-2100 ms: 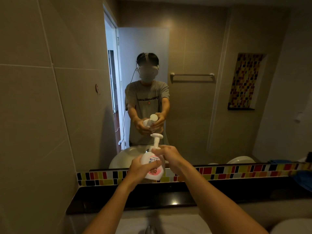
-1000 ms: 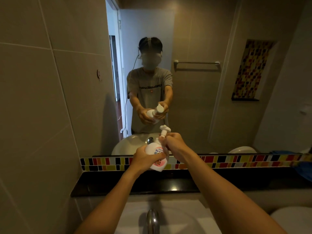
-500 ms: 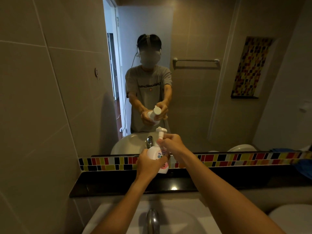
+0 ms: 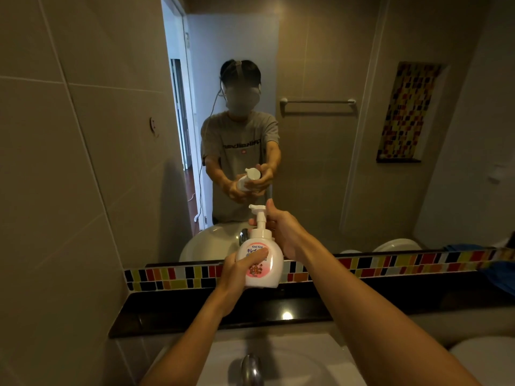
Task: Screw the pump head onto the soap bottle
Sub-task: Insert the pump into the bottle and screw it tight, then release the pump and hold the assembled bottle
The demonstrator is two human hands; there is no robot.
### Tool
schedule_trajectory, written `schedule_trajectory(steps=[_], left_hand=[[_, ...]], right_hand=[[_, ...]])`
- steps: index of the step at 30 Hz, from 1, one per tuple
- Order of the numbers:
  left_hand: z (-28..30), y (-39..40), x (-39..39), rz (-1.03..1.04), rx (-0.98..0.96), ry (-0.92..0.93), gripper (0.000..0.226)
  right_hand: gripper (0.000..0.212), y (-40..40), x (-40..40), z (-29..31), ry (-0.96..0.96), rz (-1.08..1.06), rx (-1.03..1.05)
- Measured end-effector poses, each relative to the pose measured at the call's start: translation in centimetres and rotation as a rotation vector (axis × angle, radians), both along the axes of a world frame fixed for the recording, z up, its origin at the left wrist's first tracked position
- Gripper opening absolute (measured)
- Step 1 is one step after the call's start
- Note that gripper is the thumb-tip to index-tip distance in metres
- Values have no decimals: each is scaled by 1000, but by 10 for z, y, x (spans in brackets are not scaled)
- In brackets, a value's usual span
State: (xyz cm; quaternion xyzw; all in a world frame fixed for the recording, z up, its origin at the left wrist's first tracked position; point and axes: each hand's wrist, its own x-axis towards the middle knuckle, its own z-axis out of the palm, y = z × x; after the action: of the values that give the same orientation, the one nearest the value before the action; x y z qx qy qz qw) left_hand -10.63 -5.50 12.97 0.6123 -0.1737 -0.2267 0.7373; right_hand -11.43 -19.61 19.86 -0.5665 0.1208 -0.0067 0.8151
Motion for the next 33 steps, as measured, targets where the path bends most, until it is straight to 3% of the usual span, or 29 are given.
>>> schedule_trajectory(steps=[7,12,20,26,33], left_hand=[[0,6,0,-87,-45,67,67],[-3,4,1,-26,-15,-24,51],[-24,-2,12,67,93,-172,44],[-59,4,29,62,109,-136,49],[-88,2,45,56,143,-111,50]], right_hand=[[51,2,-4,1,-12,27,189],[55,-1,-1,-2,3,20,181],[72,-16,5,-16,74,-122,-65],[58,-47,-3,-33,164,-161,-232],[52,-61,-5,-41,199,-146,-254]])
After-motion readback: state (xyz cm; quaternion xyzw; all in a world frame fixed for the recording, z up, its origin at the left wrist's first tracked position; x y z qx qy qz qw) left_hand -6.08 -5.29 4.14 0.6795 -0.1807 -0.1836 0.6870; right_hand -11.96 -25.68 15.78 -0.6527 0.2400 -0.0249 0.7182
